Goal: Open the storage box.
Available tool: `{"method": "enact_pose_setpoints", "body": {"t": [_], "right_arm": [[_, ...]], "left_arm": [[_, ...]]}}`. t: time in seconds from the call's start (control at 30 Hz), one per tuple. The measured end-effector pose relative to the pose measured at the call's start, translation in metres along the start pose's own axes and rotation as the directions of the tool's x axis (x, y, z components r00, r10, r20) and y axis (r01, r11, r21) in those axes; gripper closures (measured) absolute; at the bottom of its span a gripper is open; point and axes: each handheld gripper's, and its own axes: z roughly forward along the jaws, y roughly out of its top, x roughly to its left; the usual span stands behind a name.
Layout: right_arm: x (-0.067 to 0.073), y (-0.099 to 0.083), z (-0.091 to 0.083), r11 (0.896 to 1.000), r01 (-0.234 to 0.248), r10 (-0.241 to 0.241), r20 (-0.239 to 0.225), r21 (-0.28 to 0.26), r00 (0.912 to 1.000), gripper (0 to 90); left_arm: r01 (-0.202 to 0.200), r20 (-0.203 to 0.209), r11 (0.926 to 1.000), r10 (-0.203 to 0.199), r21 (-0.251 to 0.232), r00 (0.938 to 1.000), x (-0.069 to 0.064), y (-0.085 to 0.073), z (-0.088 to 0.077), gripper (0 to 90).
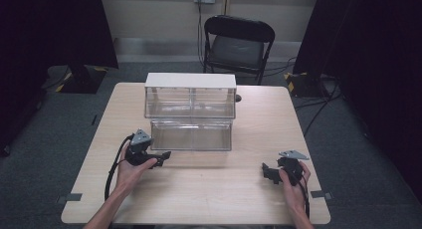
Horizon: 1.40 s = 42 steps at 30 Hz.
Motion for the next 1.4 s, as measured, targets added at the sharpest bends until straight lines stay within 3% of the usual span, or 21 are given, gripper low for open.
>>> {"method": "enact_pose_setpoints", "body": {"t": [0.23, 0.63, 0.83, 1.0, 1.4], "right_arm": [[0.000, 0.000, 0.000, 1.000, 0.002, -0.002, -0.003, 0.000, 1.0000, 8.7], [0.000, 0.000, 0.000, 1.000, 0.004, -0.004, -0.004, 0.000, 1.0000, 8.7], [0.000, 0.000, 0.000, 1.000, 0.004, -0.004, -0.005, 0.000, 1.0000, 8.7], [0.000, 0.000, 0.000, 1.000, 0.005, -0.005, -0.006, 0.000, 1.0000, 8.7], [0.000, 0.000, 0.000, 1.000, 0.005, -0.005, -0.006, 0.000, 1.0000, 8.7]], "left_arm": [[0.000, 0.001, 1.0000, 0.000, -0.005, 1.0000, -0.001, 0.000, 0.000, 9.4], [-0.045, -0.008, 0.9990, 0.045, -0.007, 0.9990, 0.000, 0.001, -0.005, 12.8], [-0.028, -0.002, 0.9996, 0.028, -0.006, 0.9996, -0.001, 0.000, -0.006, 13.8], [-0.048, -0.003, 0.9988, 0.048, -0.012, 0.9988, 0.000, -0.001, -0.007, 15.7], [-0.039, 0.011, 0.9991, 0.039, -0.020, 0.9992, 0.001, -0.001, -0.009, 14.9]]}}
